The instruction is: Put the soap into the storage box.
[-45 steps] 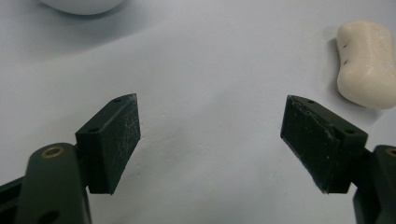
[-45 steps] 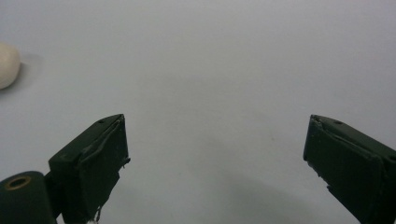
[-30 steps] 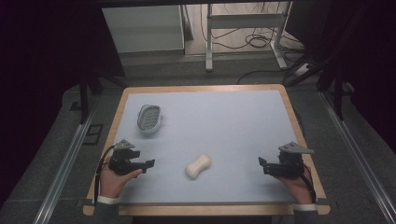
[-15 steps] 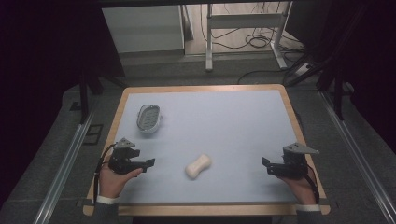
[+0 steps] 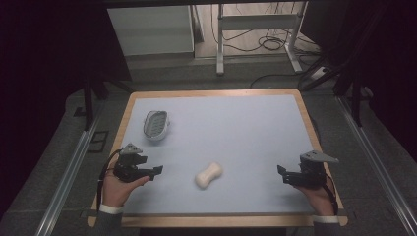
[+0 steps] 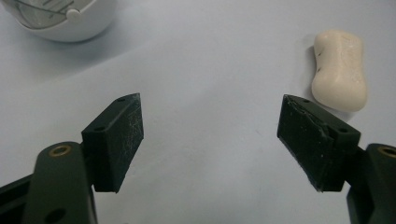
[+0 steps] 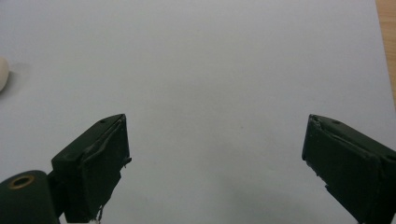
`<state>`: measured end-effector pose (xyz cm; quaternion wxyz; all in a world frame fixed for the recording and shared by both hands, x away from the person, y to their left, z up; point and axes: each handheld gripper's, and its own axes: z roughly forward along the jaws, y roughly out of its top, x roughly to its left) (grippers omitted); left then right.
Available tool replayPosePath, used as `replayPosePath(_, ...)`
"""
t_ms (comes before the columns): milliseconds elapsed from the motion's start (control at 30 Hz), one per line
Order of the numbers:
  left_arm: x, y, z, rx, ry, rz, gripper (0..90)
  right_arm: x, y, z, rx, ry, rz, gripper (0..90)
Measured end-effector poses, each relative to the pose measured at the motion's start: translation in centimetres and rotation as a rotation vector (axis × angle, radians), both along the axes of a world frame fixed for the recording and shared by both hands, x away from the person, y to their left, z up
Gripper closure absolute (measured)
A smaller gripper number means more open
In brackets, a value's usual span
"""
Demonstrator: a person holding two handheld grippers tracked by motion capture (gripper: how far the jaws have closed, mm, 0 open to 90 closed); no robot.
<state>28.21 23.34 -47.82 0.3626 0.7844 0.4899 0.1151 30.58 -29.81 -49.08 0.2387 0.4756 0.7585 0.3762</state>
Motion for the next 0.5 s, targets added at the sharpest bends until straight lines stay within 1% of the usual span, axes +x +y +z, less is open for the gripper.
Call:
replayPosePath(133, 0.1, -0.4, 0.4, 0.000, -0.001, -0.012, 24.5, 0.0, -0.2, -0.1, -0.003, 0.006, -0.006, 7.3)
replayPosePath(200, 0.1, -0.8, 0.6, 0.011, 0.003, -0.024, 25.2, 0.0, -0.3, 0.0, 0.002, 0.011, -0.020, 7.3)
replayPosePath(233, 0.1, -0.8, 0.6, 0.011, 0.003, -0.024, 25.5, 0.0, -0.4, 0.0, 0.004, 0.009, -0.021, 7.3)
replayPosePath(367, 0.2, -1.4, 0.9, 0.022, 0.008, -0.053, 25.6, 0.0, -0.4, 0.0, -0.001, 0.007, -0.022, 7.3)
replayPosePath(500, 0.2, -1.8, 1.0, 0.035, 0.013, -0.066, 25.5, 0.0, -0.5, 0.0, -0.006, 0.013, -0.023, 7.3)
